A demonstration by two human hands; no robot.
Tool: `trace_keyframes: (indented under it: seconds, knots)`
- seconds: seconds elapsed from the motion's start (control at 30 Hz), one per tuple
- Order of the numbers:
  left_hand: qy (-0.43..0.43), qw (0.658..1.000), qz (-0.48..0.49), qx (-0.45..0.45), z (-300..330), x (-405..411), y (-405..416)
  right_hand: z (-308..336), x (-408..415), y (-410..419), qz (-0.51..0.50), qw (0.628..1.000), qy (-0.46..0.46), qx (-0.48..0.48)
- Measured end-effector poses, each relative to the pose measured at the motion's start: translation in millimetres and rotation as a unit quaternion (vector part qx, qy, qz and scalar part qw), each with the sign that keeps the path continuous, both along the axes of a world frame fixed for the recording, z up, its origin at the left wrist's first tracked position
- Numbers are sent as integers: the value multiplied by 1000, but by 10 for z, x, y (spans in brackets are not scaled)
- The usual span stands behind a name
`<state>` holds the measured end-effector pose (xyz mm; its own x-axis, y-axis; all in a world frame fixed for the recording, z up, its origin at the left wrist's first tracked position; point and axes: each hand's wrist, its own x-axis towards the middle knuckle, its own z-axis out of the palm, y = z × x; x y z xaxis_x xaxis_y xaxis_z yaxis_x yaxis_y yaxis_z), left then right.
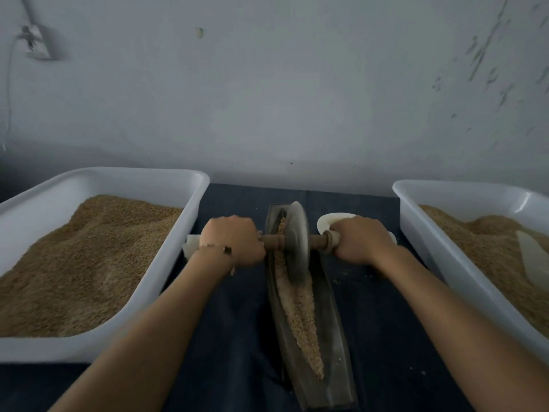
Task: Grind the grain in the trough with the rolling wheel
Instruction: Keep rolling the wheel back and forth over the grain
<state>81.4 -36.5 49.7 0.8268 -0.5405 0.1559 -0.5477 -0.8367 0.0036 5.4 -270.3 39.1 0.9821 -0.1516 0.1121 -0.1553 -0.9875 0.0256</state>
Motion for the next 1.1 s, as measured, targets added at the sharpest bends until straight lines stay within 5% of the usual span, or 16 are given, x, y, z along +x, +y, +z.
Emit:
trace_keyframes:
  seconds: [0.13,0.37,0.5,0.6,0.9,1.1]
  knots:
    - [17,999,-7,27,64,74,-29,44,62,16,-3,999,21,39]
    - [-234,967,-77,-69,-242,-760,243,-388,-913,281,11,971,-234,-38]
    - [-292,945,-91,-113,-308,-884,305,-403,-1099,262,55,956,-285,-40]
    - [-273,950,-95,-118,-343,-738,284,-327,-911,241,63,959,-272,-53]
    - [-13,995,22,-95,-319,-52,163,16,-82,171,44,978,-167,-118]
    - [-91,992,24,-83,-321,-231,175,-45,-300,286,32,973,-207,-94]
